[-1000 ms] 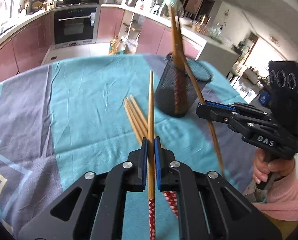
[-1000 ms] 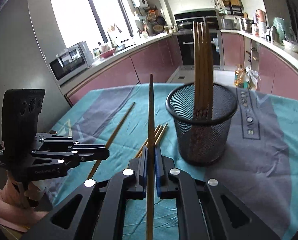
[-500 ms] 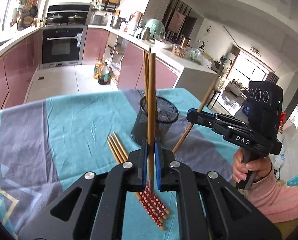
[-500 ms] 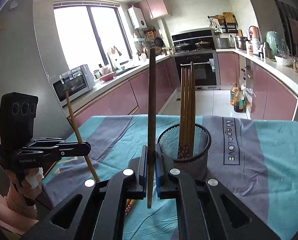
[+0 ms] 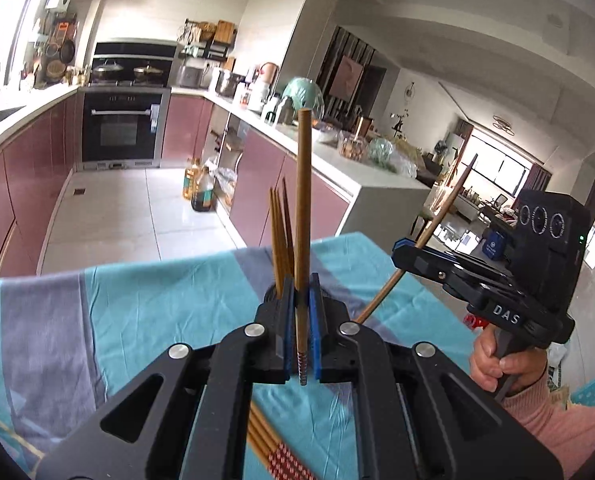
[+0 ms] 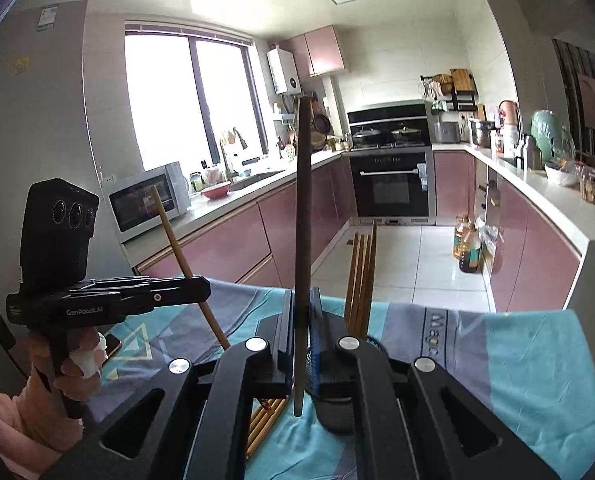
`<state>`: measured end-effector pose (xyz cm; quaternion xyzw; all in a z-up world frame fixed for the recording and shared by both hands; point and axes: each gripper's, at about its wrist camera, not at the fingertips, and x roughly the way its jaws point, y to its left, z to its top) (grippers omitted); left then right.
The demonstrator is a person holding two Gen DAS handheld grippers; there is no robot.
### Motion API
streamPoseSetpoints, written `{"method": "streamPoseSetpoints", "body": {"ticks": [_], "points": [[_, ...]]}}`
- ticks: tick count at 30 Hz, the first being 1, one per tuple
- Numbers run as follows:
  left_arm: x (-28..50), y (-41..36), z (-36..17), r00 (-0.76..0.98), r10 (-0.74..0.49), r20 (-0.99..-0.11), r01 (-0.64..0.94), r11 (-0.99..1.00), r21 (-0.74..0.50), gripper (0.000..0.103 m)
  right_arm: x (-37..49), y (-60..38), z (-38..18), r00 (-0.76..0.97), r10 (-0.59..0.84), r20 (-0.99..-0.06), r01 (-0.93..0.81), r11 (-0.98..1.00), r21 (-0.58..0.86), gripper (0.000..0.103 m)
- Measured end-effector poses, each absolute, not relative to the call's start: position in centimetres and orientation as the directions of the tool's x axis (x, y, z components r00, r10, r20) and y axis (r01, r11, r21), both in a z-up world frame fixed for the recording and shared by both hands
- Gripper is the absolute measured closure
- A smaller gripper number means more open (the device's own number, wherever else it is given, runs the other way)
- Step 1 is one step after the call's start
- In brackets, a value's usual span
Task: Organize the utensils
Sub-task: 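Lift both chopsticks upright and carry them over the mesh cup, then lower the chopsticks into the mesh cup and open both grippers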
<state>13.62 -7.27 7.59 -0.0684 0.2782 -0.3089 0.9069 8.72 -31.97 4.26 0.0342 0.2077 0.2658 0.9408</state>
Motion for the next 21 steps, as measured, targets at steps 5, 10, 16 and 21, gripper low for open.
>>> {"method": "streamPoseSetpoints", "body": {"ticks": [5, 10, 16, 21], "points": [[14.7, -8.5, 9.4, 0.672, -0.595, -0.441, 0.527, 0.802, -0.280, 0.096, 9.3, -32.3, 5.6, 0.795, 0.500, -0.344, -0.478, 0.865, 0.153, 0.097], [15.5, -9.6, 9.9, 0.676, -0.596, -0.433, 0.530, 0.802, -0.276, 0.096, 10.4, -32.8, 5.9, 0.810, 0.482, -0.334, -0.461, 0.875, 0.144, 0.097], [16.1, -10.9, 9.4, 0.688, -0.560, -0.462, 0.511, 0.825, -0.240, 0.096, 12.0, -32.5, 4.8, 0.804, 0.462, -0.374, -0.442, 0.886, 0.143, 0.097], [17.1, -11.9, 7.5, 0.659, -0.533, -0.530, 0.510, 0.835, -0.206, 0.096, 13.1, -32.1, 3.2, 0.783, 0.447, -0.433, -0.430, 0.891, 0.143, 0.097]]}}
